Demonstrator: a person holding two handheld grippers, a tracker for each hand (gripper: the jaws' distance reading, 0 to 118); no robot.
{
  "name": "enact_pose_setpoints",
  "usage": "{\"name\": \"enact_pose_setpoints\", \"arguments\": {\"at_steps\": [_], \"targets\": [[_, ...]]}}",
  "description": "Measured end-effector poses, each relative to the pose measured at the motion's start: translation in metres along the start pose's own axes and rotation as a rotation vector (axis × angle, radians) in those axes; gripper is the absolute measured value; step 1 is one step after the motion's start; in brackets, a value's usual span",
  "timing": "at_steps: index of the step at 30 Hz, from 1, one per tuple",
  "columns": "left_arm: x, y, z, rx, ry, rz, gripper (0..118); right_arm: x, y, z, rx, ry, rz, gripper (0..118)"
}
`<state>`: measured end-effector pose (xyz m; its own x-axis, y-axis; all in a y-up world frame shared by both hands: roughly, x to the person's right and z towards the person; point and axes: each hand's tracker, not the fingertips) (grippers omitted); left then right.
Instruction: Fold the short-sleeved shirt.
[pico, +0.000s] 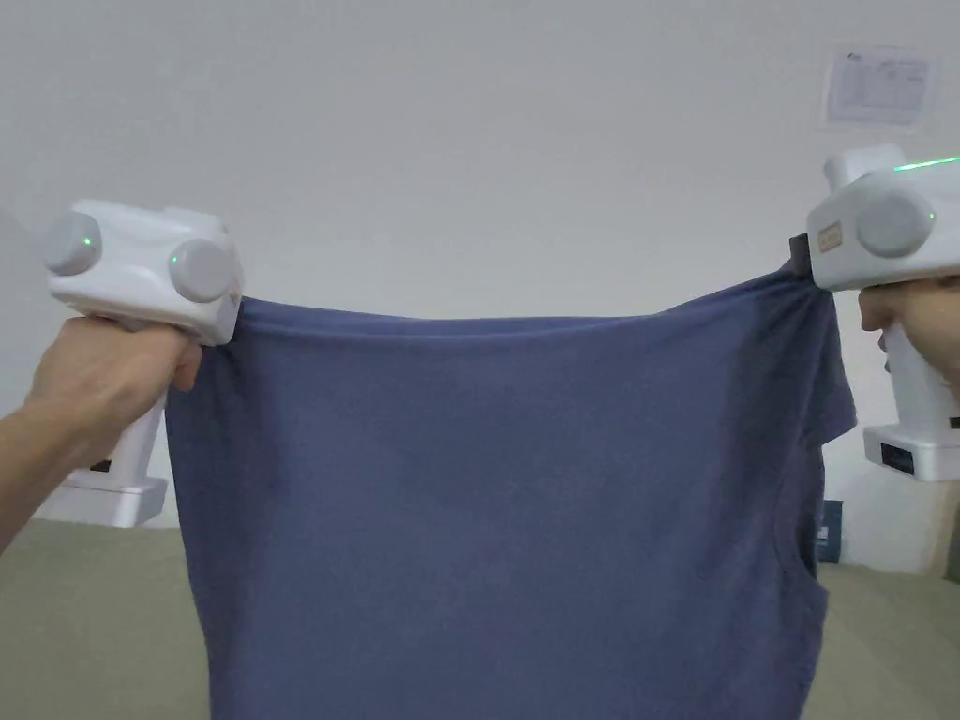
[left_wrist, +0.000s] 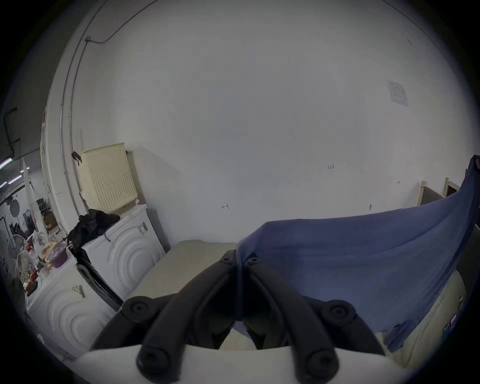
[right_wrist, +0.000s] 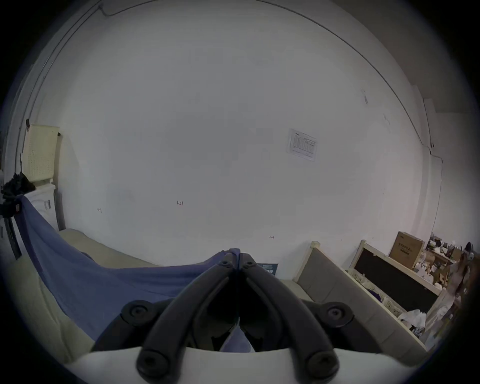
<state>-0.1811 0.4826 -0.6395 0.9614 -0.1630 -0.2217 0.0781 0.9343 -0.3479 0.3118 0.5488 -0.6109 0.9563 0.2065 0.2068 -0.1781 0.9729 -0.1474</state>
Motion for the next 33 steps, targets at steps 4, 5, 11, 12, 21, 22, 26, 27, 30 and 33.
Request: {"name": "enact_pose_setpoints", "arguments": {"at_steps": [4,5,11,12,21,22,26,27,30,33], "targets": [[0.015,-0.029,-0.031,-0.032,-0.018,0.022,2,-0.006,-0.033,-0.021,-0.035,-0.003,0.001,0],[0.019,-0.042,-0.04,-0.052,-0.025,0.011,2,-0.008,-0.047,-0.027,-0.055,-0.007,0.002,0],[0.043,-0.141,-0.071,-0.155,-0.066,-0.069,2,-0.022,-0.167,-0.027,-0.204,0.067,-0.034,0],[0.046,-0.156,-0.074,-0.167,-0.075,-0.071,2,-0.023,-0.185,-0.025,-0.232,0.086,-0.04,0],[0.042,-0.297,-0.051,-0.339,-0.17,-0.134,2,-0.028,-0.343,0.028,-0.44,0.169,-0.074,0],[0.039,-0.307,-0.044,-0.339,-0.171,-0.133,2,-0.029,-0.352,0.042,-0.448,0.173,-0.069,0],[0.023,-0.342,0.0,-0.362,-0.206,-0.154,2,-0.021,-0.39,0.088,-0.495,0.196,-0.059,0],[0.018,-0.349,0.011,-0.363,-0.212,-0.145,2,-0.02,-0.396,0.1,-0.488,0.193,-0.058,0],[0.001,-0.37,0.053,-0.375,-0.23,-0.133,2,-0.009,-0.41,0.151,-0.494,0.21,-0.074,0],[-0.016,-0.389,0.094,-0.378,-0.245,-0.136,2,0.001,-0.425,0.2,-0.497,0.219,-0.076,0]]}}
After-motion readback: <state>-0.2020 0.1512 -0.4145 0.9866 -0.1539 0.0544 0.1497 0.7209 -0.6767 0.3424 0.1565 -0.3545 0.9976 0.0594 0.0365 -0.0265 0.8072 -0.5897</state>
